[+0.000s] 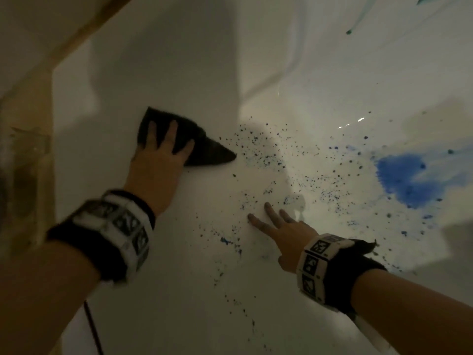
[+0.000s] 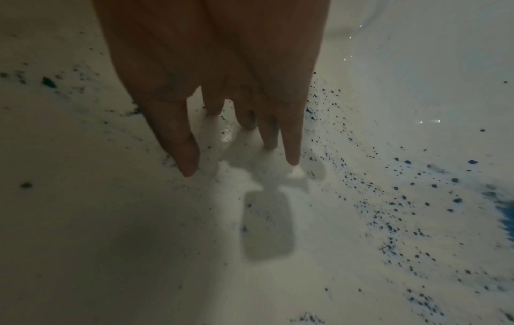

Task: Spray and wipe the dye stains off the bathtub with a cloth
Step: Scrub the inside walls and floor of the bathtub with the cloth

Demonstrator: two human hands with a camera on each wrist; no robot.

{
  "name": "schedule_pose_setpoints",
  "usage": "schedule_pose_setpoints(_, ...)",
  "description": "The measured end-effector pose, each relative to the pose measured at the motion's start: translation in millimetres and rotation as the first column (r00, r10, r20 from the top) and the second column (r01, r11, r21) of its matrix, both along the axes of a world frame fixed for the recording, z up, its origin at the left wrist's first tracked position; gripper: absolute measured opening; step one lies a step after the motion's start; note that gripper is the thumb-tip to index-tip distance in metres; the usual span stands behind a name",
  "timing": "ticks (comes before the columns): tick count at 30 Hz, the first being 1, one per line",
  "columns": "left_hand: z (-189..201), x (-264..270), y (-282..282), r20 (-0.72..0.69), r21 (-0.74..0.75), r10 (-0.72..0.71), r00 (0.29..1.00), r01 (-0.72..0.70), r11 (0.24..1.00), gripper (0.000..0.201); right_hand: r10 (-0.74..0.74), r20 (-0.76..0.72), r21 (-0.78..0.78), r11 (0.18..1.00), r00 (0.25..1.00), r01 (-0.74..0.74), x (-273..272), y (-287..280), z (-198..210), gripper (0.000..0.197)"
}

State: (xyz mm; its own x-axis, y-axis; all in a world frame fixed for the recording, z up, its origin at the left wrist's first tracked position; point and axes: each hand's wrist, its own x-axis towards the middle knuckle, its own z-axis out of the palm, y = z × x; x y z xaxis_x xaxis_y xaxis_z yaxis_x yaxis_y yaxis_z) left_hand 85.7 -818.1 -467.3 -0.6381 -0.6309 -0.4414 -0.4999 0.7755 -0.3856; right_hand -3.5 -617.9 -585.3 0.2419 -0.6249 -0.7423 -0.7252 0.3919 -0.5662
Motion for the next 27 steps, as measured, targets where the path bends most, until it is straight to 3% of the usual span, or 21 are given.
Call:
schedule_pose_setpoints(3, -13, 32, 46, -0.048, 0.025, -0.117, 0.992, 0.119, 0.993, 0.062, 0.013, -0.009, -0.003, 1.0, 1.0, -0.013, -6, 0, 2, 0.101)
schedule_pose_setpoints(6, -16, 63, 90, 0.032, 0.111, -0.227, 0.973, 0.223, 0.969, 0.073, 0.022, -0.013, 0.006, 1.0, 1.0, -0.022, -7, 4, 7, 0.098)
schedule_pose_setpoints(8, -10, 82, 115, 0.085, 0.204, -0.253, 0.964, 0.232, 0.951, 0.076, 0.015, 0.003, 0.017, 1.0, 1.0, -0.015, -2, 13, 10, 0.1)
schedule_pose_setpoints(10, 4, 88, 121, 0.034, 0.227, -0.288, 0.957, 0.274, 0.935, 0.075, -0.009, 0.033, 0.041, 0.999, 0.999, 0.007, 4, 28, 10, 0.106)
schedule_pose_setpoints(15, 30, 54, 65, -0.072, -0.046, -0.172, 0.982, 0.169, 0.985, 0.067, -0.078, 0.1, 0.103, 0.992, 0.992, 0.067, 31, 58, 7, 0.12)
schedule_pose_setpoints(18, 23, 66, 56, 0.006, -0.031, -0.049, 0.999, 0.05, 0.998, 0.075, -0.124, 0.095, 0.104, 0.988, 0.988, 0.114, 45, 61, 6, 0.121)
schedule_pose_setpoints(21, 12, 93, 83, -0.041, -0.095, -0.102, 0.994, 0.098, 0.991, 0.079, -0.109, 0.067, 0.098, 0.99, 0.992, 0.103, 46, 62, 4, 0.12)
schedule_pose_setpoints(23, 2, 99, 114, -0.093, -0.081, -0.091, 0.992, 0.084, 0.993, 0.084, -0.088, 0.048, 0.108, 0.991, 0.995, 0.083, 43, 62, 4, 0.118)
schedule_pose_setpoints(25, -4, 104, 151, -0.026, 0.04, -0.01, 1.0, 0.011, 0.999, 0.09, -0.069, 0.049, 0.127, 0.99, 0.996, 0.063, 44, 63, 8, 0.115)
schedule_pose_setpoints(27, -3, 114, 175, 0.054, 0.169, -0.035, 0.998, 0.025, 0.985, 0.088, -0.042, 0.069, 0.14, 0.99, 0.997, 0.032, 49, 66, 13, 0.113)
